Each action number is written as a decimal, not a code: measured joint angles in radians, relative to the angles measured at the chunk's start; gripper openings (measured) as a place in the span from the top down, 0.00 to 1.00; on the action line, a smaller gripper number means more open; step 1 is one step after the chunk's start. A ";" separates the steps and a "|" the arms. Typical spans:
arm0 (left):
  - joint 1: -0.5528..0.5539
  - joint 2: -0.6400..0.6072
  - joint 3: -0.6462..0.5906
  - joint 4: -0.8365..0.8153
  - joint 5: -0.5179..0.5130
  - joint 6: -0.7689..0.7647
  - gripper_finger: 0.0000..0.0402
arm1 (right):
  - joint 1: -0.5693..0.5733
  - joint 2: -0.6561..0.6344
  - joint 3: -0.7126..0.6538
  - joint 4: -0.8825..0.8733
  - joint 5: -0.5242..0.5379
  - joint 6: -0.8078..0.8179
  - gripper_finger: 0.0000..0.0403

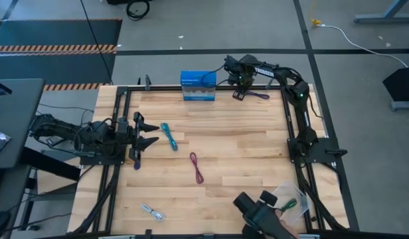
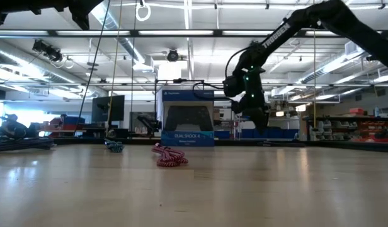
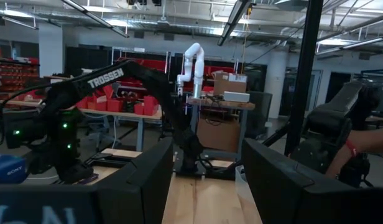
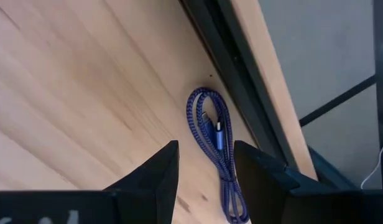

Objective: Pick and place USB-C Cables
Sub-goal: Put the right dark blue charger cable into the transparent bin

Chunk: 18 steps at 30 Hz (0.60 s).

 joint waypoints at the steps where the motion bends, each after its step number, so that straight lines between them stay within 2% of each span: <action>1: 0.000 0.000 0.000 -0.001 0.000 -0.002 0.50 | 0.000 0.011 0.019 -0.016 0.001 0.002 0.60; 4: 0.000 0.000 0.000 -0.005 0.000 -0.003 0.50 | 0.001 0.036 0.062 -0.037 0.004 0.007 0.60; 18: 0.000 0.000 0.000 -0.030 0.000 -0.008 0.50 | 0.017 0.082 0.059 -0.059 0.084 0.017 0.60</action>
